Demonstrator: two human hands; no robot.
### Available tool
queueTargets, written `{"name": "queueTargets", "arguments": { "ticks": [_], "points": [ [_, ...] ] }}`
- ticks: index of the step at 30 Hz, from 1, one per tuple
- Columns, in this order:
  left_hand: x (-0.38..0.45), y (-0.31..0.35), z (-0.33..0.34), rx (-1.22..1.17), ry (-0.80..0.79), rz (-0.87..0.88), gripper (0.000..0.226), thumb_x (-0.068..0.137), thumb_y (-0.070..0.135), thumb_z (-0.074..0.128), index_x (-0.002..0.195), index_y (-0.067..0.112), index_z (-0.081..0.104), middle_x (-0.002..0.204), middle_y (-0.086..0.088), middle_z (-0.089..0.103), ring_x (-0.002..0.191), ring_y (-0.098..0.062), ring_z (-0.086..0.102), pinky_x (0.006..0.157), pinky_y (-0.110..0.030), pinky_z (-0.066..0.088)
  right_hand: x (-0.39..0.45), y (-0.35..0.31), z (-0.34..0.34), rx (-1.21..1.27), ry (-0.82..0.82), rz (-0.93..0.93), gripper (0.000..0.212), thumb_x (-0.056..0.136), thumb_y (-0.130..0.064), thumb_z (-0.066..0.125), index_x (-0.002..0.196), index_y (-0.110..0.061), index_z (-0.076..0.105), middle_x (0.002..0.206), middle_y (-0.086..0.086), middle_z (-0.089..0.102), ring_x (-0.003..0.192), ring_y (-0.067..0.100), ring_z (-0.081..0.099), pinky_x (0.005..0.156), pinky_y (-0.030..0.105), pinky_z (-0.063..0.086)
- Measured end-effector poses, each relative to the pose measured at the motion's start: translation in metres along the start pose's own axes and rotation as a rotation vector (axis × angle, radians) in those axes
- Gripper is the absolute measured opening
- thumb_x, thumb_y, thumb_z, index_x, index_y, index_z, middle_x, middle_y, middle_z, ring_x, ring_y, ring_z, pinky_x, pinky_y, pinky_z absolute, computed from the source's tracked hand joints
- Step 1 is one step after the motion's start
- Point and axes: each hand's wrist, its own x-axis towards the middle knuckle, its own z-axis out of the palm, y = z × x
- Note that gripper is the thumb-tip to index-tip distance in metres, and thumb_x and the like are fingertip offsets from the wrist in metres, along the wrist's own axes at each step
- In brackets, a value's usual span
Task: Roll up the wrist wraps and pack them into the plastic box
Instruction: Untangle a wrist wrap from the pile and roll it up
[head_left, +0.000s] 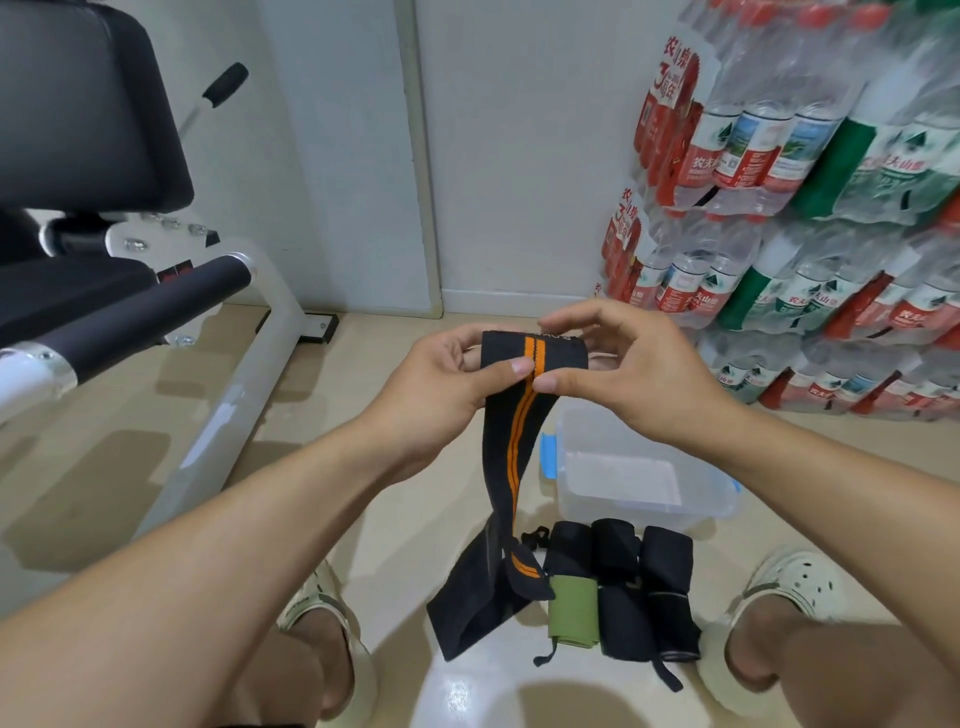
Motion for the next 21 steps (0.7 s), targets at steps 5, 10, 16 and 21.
{"name": "queueTargets", "arguments": {
  "ticks": [5,10,16,21],
  "points": [
    [-0.001,-0.002,0.005,0.091,0.037,0.039,0.023,0.094,0.004,0.066,0.117,0.011,0.066,0.104,-0.010,0.078,0.098,-0.023,0.075,0.084,-0.030,0.057,-0.001,-0.006,-0.004,-0.019,-0.073,0.055,0.046,0.069,-0.022,0.091,0.110,-0.033,0.075,0.102,-0.009,0.079,0.098,0.007,0.074,0.092,0.030,0.060],
    [-0.001,-0.001,0.010,0.119,0.088,0.053,0.022,0.092,0.009,0.070,0.114,0.010,0.066,0.099,-0.010,0.078,0.092,-0.024,0.076,0.079,-0.030,0.058,-0.001,-0.010,-0.006,-0.249,-0.032,-0.061,0.034,0.080,-0.023,0.086,0.112,-0.029,0.078,0.099,-0.016,0.078,0.095,-0.003,0.070,0.083,0.016,0.054],
    [-0.004,-0.001,0.014,0.108,0.020,0.015,0.024,0.096,0.028,0.065,0.113,0.011,0.068,0.096,-0.001,0.077,0.090,-0.013,0.073,0.077,-0.023,0.056,-0.003,-0.005,-0.005,-0.261,0.068,-0.193,0.030,0.080,-0.015,0.087,0.107,-0.024,0.078,0.096,-0.013,0.073,0.093,0.007,0.068,0.075,0.016,0.049],
    [-0.003,0.001,0.019,0.028,-0.009,-0.051,0.035,0.095,0.044,0.057,0.110,0.014,0.070,0.093,0.000,0.076,0.087,-0.013,0.072,0.076,-0.030,0.057,-0.006,-0.001,0.000,-0.164,0.140,-0.298,0.031,0.081,-0.001,0.083,0.103,-0.023,0.078,0.092,0.000,0.066,0.086,0.017,0.066,0.067,0.027,0.055]
  ]
}}
